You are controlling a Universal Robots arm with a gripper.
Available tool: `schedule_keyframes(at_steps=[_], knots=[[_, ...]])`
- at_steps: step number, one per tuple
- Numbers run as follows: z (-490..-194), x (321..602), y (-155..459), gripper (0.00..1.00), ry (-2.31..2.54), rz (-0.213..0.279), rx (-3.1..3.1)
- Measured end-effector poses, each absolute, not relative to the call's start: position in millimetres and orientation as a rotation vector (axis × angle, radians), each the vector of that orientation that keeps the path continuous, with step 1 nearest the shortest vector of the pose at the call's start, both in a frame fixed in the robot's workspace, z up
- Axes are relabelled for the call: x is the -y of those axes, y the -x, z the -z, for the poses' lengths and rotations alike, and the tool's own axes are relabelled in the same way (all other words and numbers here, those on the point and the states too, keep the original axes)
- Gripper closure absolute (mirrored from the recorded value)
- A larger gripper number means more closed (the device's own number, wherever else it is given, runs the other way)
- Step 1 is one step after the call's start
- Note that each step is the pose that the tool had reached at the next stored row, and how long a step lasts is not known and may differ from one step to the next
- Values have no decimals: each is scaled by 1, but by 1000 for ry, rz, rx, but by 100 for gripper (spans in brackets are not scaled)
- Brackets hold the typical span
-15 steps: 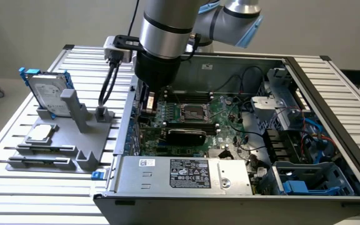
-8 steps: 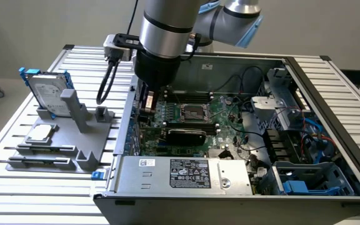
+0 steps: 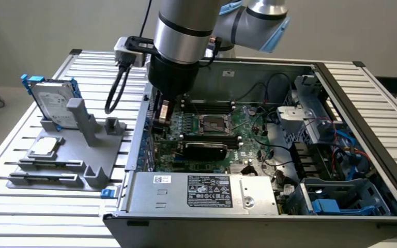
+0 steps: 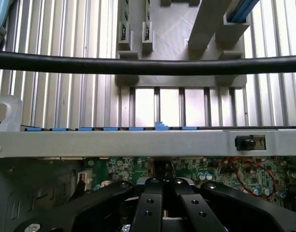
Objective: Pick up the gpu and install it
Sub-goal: 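Press down on the gpu until it lock into place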
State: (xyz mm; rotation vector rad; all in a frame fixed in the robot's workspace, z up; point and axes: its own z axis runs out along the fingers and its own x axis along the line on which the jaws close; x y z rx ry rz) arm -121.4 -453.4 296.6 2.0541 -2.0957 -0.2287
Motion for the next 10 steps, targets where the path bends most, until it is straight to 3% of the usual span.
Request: schedule_keyframes(at_steps=[10], knots=[[-296,453,121,89,-2019,240,2125]])
